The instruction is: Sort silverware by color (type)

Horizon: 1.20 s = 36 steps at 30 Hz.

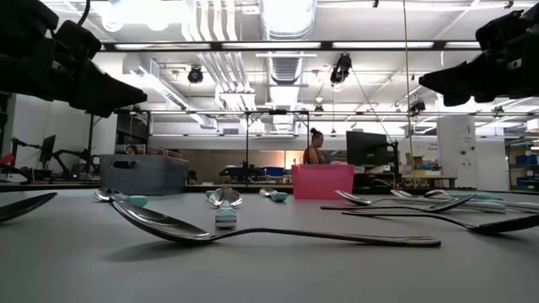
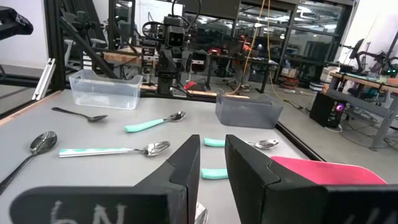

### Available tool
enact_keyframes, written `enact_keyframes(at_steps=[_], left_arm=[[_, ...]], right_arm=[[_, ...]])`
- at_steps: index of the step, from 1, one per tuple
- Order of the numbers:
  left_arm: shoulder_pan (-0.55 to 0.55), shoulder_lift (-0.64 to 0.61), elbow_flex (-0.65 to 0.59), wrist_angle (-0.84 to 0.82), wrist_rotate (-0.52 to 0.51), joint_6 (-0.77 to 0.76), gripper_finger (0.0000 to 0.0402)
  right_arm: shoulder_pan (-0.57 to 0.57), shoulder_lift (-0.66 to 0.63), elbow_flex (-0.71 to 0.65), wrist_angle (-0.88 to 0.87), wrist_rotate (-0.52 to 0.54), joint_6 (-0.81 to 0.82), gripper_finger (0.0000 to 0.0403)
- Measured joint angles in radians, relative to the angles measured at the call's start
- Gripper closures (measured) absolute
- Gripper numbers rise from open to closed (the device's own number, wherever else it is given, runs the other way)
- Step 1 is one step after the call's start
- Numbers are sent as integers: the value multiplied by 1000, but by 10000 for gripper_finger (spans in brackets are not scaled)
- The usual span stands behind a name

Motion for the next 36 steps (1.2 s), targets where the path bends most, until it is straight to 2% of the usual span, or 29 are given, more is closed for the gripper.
enact_keyframes(at_steps=[32,36], left_arm=[[0,0,0,14,0,-3,325],[-1,2,1,151,-1,-233,325]], right_arm=[[0,0,0,0,0,0,335],[0,0,0,7,-2,0,335]])
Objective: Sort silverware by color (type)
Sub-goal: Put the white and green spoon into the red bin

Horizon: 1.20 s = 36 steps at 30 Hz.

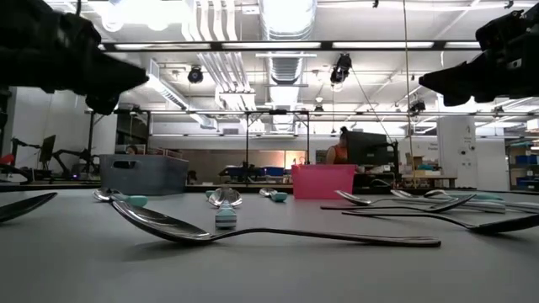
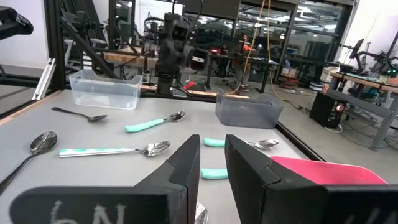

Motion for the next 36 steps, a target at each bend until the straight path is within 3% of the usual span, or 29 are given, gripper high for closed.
enact_keyframes(at_steps=[3,8,13,21,28,36], left_arm=[[1,0,0,88,0,-48,325],[-2,0,0,204,11,-113,325],[-2,22,0,322,61,-122,325],[-2,57,0,403,-28,-40,325],[0,99,0,403,-327,32,325],[6,142,61,395,-340,77,325]], right_arm=[[0,0,0,63,-1,48,335],[0,0,0,220,9,510,335],[0,3,0,264,19,659,335],[0,84,0,294,220,676,335],[-1,240,38,311,356,643,335],[-7,476,172,222,378,648,335]])
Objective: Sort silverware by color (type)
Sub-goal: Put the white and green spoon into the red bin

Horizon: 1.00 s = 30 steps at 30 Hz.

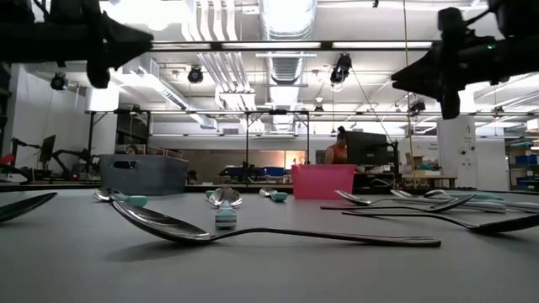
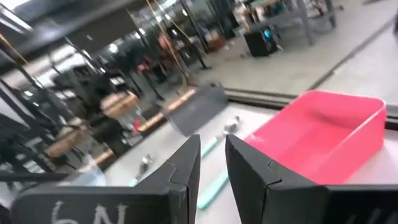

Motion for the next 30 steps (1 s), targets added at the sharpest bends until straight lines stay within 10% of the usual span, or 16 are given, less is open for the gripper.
enact_keyframes(at_steps=[7,17,30], left_arm=[[0,81,139,-88,86,70,325],[0,185,398,-660,86,234,325],[2,215,460,-692,76,503,325]], right_arm=[[0,199,168,-105,-3,10,335],[0,468,469,-529,-27,138,335],[3,785,729,-960,-398,145,335]])
